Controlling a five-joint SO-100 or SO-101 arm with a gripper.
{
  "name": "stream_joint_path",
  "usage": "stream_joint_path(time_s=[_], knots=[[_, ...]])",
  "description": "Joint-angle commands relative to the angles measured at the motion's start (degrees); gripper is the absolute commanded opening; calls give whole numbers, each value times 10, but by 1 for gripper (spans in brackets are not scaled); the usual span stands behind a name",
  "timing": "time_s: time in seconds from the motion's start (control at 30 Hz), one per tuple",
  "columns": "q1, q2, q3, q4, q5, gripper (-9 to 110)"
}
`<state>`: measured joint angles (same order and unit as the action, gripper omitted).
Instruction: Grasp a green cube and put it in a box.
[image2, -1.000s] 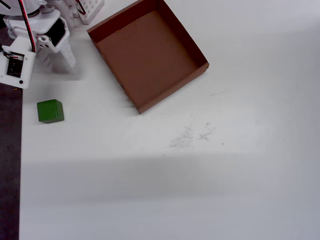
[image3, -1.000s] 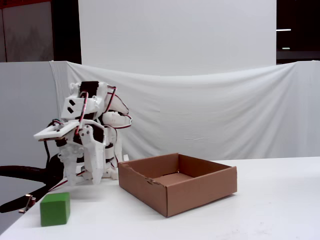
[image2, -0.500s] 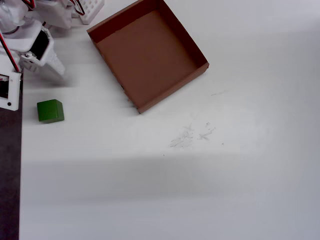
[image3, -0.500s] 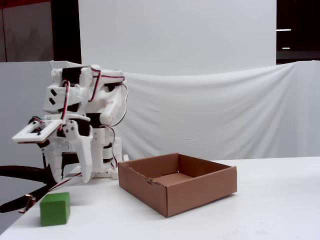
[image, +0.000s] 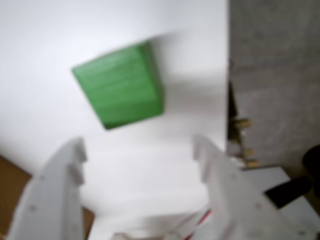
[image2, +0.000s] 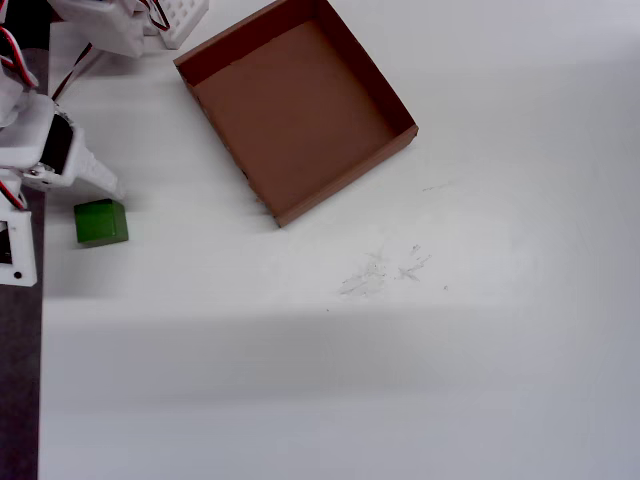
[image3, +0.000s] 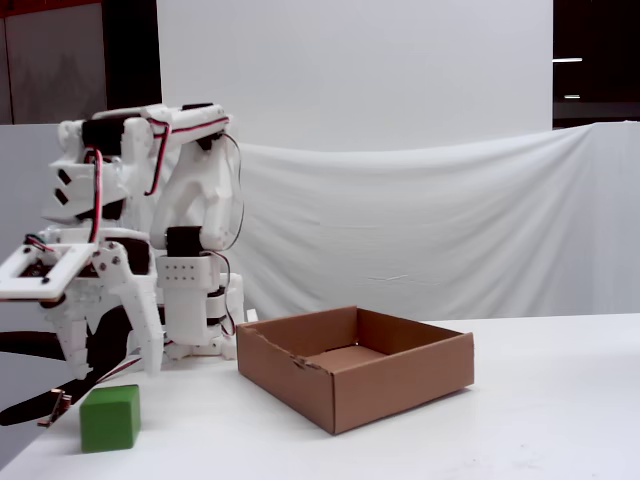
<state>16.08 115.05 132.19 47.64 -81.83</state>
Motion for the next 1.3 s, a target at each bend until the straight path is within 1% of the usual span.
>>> stream_joint_path(time_s=[0.0, 0.2, 0.37, 0.8, 1.27], knots=[[-9, -11, -35, -10, -28, 30], [-26, -35, -36, -18, -59, 30], [-39, -56, -49, -18, -62, 30], [-25, -83, -76, -46, -87, 30], [-33, -113, -76, -90, -90, 30]])
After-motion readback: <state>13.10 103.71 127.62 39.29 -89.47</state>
